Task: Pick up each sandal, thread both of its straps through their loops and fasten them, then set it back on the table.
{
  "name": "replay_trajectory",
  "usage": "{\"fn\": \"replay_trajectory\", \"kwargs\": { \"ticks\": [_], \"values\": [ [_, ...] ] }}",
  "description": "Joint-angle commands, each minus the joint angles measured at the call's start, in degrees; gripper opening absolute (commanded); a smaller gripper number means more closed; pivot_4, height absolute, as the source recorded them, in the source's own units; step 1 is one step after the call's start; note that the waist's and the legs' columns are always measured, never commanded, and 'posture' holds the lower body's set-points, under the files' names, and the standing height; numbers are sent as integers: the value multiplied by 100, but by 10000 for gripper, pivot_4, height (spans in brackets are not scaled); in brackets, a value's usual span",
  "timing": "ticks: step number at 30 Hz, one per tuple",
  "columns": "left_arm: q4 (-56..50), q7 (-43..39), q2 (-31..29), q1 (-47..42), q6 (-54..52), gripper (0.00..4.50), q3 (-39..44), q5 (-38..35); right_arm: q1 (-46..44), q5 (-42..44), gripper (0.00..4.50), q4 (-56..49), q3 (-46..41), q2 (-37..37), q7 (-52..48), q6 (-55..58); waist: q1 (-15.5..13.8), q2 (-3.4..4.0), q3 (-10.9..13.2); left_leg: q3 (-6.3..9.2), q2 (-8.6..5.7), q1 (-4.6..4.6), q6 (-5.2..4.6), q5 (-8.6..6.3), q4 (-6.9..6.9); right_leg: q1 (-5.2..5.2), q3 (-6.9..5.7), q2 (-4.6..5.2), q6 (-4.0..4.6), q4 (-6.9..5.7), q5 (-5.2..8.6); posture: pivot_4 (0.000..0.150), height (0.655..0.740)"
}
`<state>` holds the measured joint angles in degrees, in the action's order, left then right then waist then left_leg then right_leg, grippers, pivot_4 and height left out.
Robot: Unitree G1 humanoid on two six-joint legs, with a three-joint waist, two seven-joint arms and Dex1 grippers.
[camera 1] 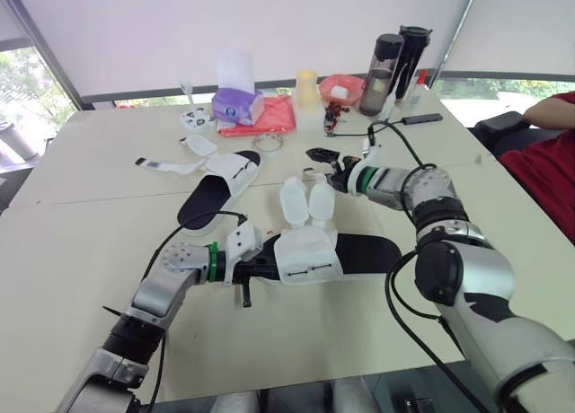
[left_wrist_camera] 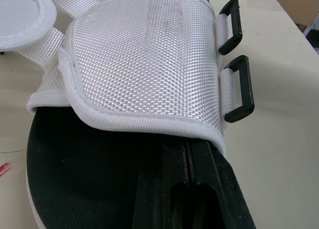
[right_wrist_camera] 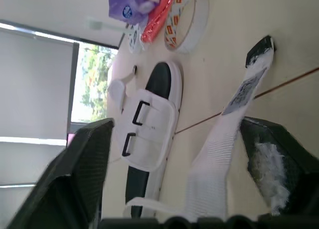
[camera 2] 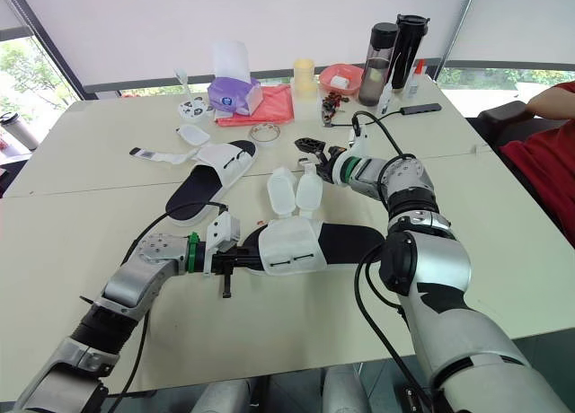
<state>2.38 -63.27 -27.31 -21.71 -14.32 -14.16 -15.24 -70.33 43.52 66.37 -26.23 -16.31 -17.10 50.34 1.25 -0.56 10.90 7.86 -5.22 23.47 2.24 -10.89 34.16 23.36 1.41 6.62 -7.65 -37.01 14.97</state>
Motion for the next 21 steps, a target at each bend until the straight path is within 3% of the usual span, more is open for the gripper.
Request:
{"fn": "replay_trajectory", "kwargs": {
  "ticks": [1, 5, 10, 12, 21],
  "values": [
    [-130, 124, -24, 63, -30, 0, 73, 31, -255, -101, 21106, 83, -131, 14, -199, -95, -1, 0, 0, 0, 0, 0, 0, 0, 0, 0, 0, 0, 0, 0, 0, 1500, 7400],
    [-138, 203, -15, 77, -39, 0, 96, 27, -278, -174, 1583, 144, -189, -26, -269, 1, 1, 0, 0, 1, 0, 0, 0, 0, 0, 0, 0, 0, 0, 0, 0, 1500, 7400],
    [-79, 263, 4, 81, 8, 0, 96, 58, -186, -174, 686, -31, -291, -99, -427, 193, 1, 0, 0, 1, 0, 0, 0, 0, 0, 0, 0, 0, 0, 0, 0, 1500, 7400],
    [-46, 276, 12, 71, 24, 0, 86, 75, -28, -172, 686, -610, -146, -93, -874, 182, 1, 0, 0, 1, 0, 0, 0, 0, 0, 0, 0, 0, 0, 0, 0, 1500, 7400],
    [-23, 266, -1, 62, -1, 0, 54, 86, 2027, 201, 686, -5193, 703, 225, -1896, 0, -7, 1, -1, 13, 2, 0, 1, 0, 0, 4, -2, 0, -1, -7, 0, 1500, 7400]
  ]
}}
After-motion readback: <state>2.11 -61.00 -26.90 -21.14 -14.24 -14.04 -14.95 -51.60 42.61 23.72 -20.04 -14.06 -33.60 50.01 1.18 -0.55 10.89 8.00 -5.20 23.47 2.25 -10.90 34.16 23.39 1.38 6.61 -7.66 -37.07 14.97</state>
